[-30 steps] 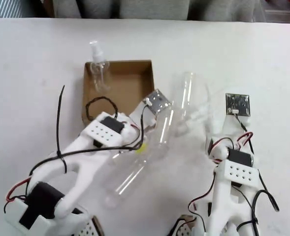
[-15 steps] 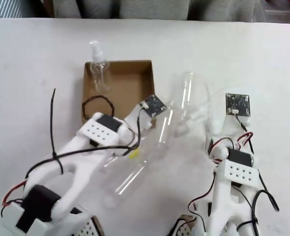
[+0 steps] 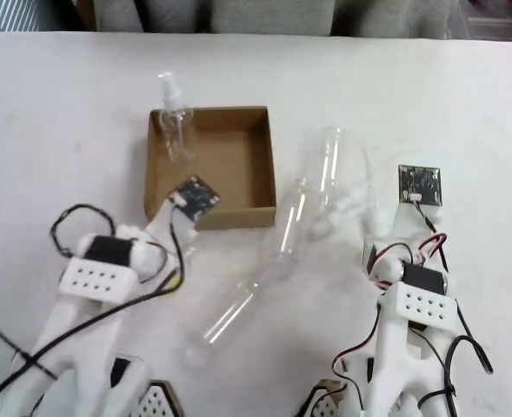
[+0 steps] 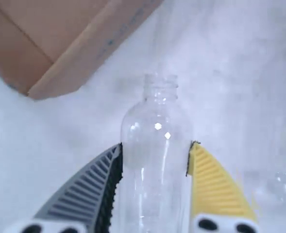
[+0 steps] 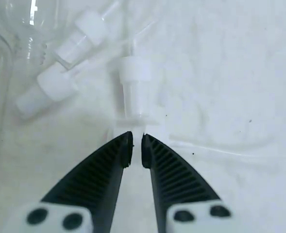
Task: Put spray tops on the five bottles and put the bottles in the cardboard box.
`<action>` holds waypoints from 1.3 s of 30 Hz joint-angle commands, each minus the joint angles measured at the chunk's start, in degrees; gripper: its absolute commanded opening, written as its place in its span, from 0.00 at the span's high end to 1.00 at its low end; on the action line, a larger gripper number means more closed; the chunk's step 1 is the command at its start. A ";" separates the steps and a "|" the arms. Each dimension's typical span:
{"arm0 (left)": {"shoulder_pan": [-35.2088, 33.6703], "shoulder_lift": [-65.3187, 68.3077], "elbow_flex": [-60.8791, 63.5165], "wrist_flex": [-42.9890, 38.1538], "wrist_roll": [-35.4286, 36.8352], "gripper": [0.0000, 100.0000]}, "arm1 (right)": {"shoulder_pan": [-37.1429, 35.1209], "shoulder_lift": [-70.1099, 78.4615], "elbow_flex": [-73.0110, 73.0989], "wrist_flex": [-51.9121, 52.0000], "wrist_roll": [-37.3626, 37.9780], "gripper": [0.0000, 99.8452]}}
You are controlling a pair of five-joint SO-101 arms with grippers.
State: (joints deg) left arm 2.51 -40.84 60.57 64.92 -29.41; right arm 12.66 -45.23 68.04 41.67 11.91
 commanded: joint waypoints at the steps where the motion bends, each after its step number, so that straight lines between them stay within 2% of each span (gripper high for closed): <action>1: -5.85 -5.58 -0.18 1.93 -1.67 0.80 | 0.57 -1.01 -0.18 -1.01 -0.09 0.98; 5: -10.42 -6.46 -0.09 2.11 -1.93 0.71 | 0.57 -1.10 0.26 -1.01 -0.09 0.98; 13: -11.12 -6.73 1.49 1.76 -2.37 0.71 | 0.57 -1.10 0.35 -1.01 -0.09 0.98; 21: -11.47 -6.37 -2.11 2.11 -12.75 0.71 | 0.57 -1.10 0.35 -1.01 -0.09 0.98; 27: -10.51 -6.37 -2.90 1.58 -16.26 0.71 | 0.57 -1.10 0.35 -1.01 -0.09 0.98; 36: -7.34 -6.29 -5.45 1.49 -15.82 0.71 | 0.57 -1.10 0.35 -1.01 -0.09 0.98; 39: -7.43 -6.29 -5.10 -0.70 -13.36 0.71 | 0.57 -1.10 0.35 -1.01 -0.09 0.98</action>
State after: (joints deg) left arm -5.85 -45.67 57.93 66.24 -44.62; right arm 12.66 -45.23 68.92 41.67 11.91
